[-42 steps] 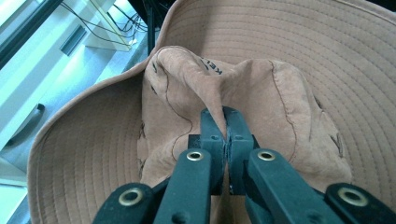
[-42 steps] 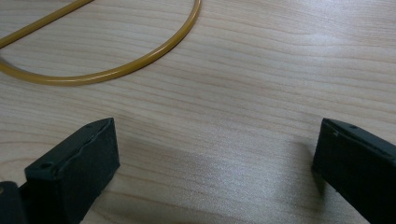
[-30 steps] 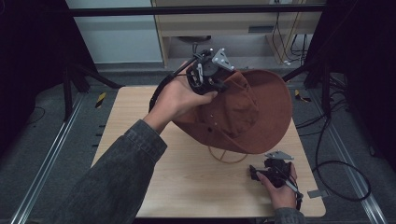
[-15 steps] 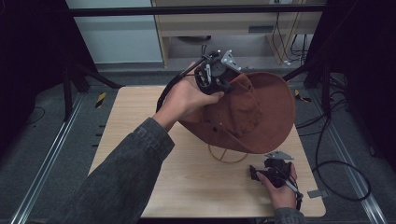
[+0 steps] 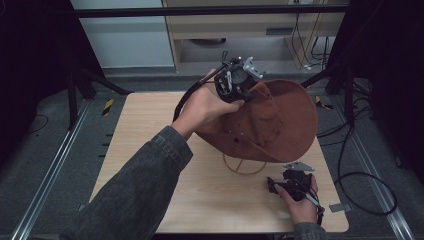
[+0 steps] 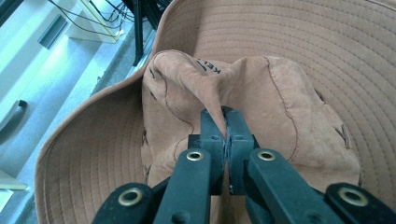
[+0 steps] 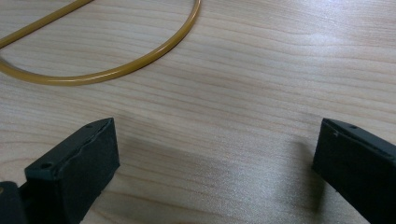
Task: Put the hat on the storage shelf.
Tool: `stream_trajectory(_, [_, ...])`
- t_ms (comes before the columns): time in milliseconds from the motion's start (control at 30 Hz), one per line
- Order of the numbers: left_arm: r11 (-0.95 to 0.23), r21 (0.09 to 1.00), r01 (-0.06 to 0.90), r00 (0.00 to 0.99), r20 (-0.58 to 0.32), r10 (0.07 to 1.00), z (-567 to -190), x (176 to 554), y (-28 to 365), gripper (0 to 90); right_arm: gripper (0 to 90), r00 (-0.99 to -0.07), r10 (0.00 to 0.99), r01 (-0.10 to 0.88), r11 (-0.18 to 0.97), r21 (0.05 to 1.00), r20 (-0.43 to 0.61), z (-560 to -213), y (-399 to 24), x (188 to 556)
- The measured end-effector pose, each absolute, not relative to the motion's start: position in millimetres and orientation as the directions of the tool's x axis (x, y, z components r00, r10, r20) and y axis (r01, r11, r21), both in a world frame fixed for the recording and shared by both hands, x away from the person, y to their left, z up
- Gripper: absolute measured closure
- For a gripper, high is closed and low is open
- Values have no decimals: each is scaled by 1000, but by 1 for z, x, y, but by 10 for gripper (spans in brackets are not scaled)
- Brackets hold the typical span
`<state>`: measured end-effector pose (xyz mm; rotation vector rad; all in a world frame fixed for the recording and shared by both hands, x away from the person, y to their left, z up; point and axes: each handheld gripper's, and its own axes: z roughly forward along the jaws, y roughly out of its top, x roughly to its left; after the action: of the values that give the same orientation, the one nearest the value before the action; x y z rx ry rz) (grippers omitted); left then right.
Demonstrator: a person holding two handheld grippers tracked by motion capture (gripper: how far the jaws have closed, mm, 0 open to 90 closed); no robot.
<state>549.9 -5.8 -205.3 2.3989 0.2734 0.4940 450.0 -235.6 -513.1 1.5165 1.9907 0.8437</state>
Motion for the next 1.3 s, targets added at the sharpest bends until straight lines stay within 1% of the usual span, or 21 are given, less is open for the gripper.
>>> stream_trajectory(500, [-775,628,69,914,271,302,-220,554,-19,878,4,-259,966,660,192,727,-20,-513,-236,450])
stream_trajectory(833, [-765,639,80,910,266,318,-225,555,-17,854,4,-268,963,658,200,726,-23,-513,-236,450])
stream_trajectory(1033, [-759,647,79,908,268,323,-228,555,-17,802,4,-269,963,658,201,726,-23,-513,-236,450])
stream_trajectory(1300, [-740,667,87,894,276,354,-230,555,-15,660,4,-266,964,658,197,727,-20,-513,-235,451])
